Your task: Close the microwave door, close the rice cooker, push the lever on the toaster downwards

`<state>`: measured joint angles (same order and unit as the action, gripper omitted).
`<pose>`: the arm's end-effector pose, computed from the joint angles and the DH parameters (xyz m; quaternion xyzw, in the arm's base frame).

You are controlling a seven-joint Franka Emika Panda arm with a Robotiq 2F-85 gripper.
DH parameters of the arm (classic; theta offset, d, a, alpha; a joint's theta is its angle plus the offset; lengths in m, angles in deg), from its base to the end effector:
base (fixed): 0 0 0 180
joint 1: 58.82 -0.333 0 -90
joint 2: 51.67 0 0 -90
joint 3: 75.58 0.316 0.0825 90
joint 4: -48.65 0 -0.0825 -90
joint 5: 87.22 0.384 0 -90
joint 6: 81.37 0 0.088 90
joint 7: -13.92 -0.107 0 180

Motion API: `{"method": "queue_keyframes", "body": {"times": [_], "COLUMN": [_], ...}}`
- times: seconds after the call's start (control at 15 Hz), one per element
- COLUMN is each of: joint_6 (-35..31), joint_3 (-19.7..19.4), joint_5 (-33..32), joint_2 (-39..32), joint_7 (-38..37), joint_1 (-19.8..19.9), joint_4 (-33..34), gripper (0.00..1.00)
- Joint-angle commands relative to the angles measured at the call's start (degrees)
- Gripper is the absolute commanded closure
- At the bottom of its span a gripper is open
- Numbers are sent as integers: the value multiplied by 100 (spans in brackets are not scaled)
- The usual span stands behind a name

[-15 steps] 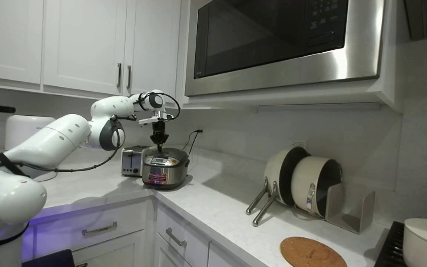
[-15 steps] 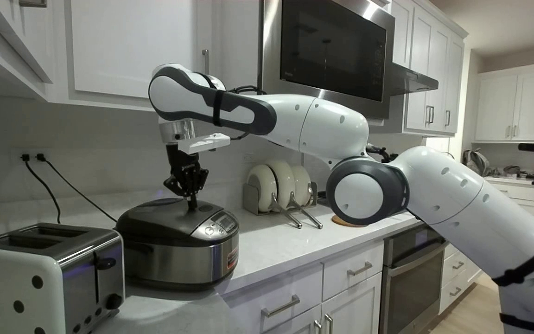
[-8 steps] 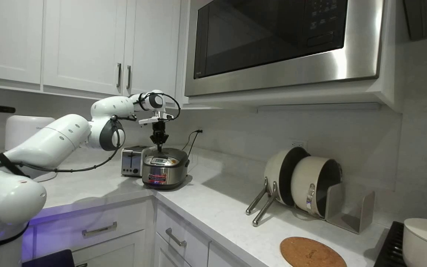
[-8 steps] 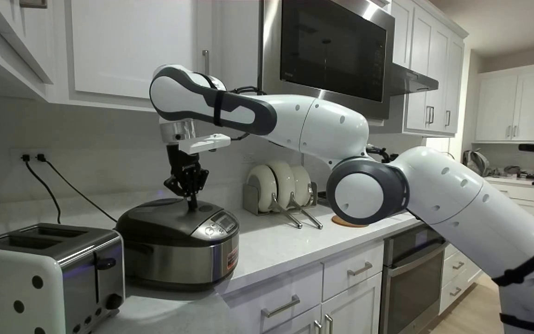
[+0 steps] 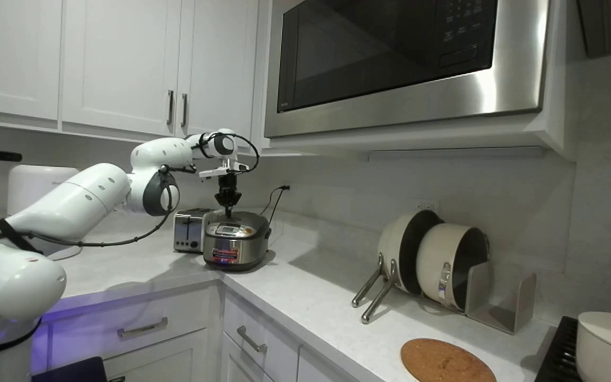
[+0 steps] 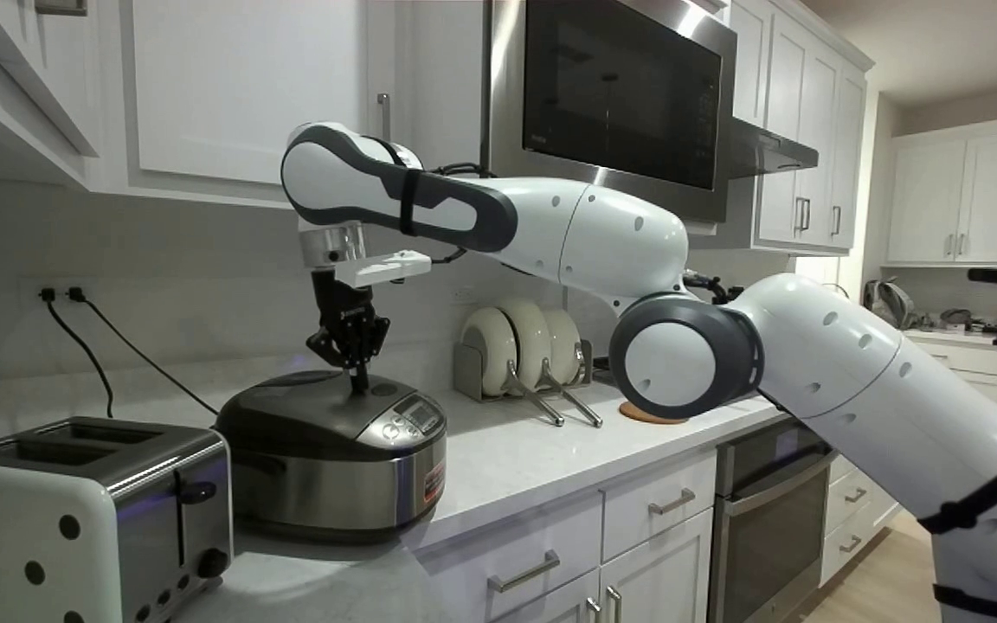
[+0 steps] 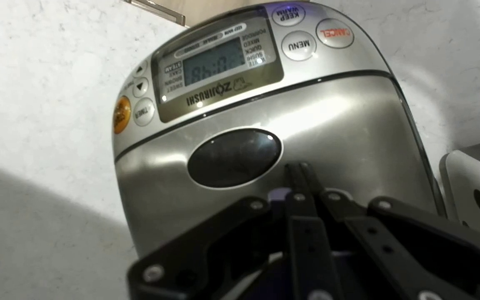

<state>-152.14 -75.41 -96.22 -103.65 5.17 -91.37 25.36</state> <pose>0.6251 0.3759 0.5280 0.9794 0.1839 -0.0105 0.0829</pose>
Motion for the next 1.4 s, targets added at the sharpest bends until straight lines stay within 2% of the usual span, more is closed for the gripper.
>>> {"method": "queue_keyframes", "body": {"times": [0.0, 0.07, 0.13, 0.4, 0.47, 0.53, 0.8, 0.87, 0.93, 1.07, 1.13, 1.27, 1.33], "joint_6": [1, 348, 38, 3, 276, -32, -11, 6, -17, 2, 383, 557, 285], "joint_3": [136, 145, 159, 275, 302, 354, 403, 384, 377, 361, 311, 270, 271], "joint_5": [195, 173, 186, 288, 335, 400, 411, 370, 347, 282, 250, 191, 130], "joint_2": [-106, -528, -114, -173, -598, -230, -211, -189, -167, -103, -505, -611, -178], "joint_7": [73, 145, 85, 145, 218, 152, 215, 182, 191, 235, 293, 278, 261], "joint_1": [106, 104, 116, 179, 190, 228, 271, 257, 244, 201, 146, 93, 84], "joint_4": [-465, 291, -467, -451, 292, -405, -430, -445, -441, -457, 236, 269, -419], "gripper": [100, 100, 100, 100, 100, 100, 100, 74, 73, 60, 51, 38, 28]}}
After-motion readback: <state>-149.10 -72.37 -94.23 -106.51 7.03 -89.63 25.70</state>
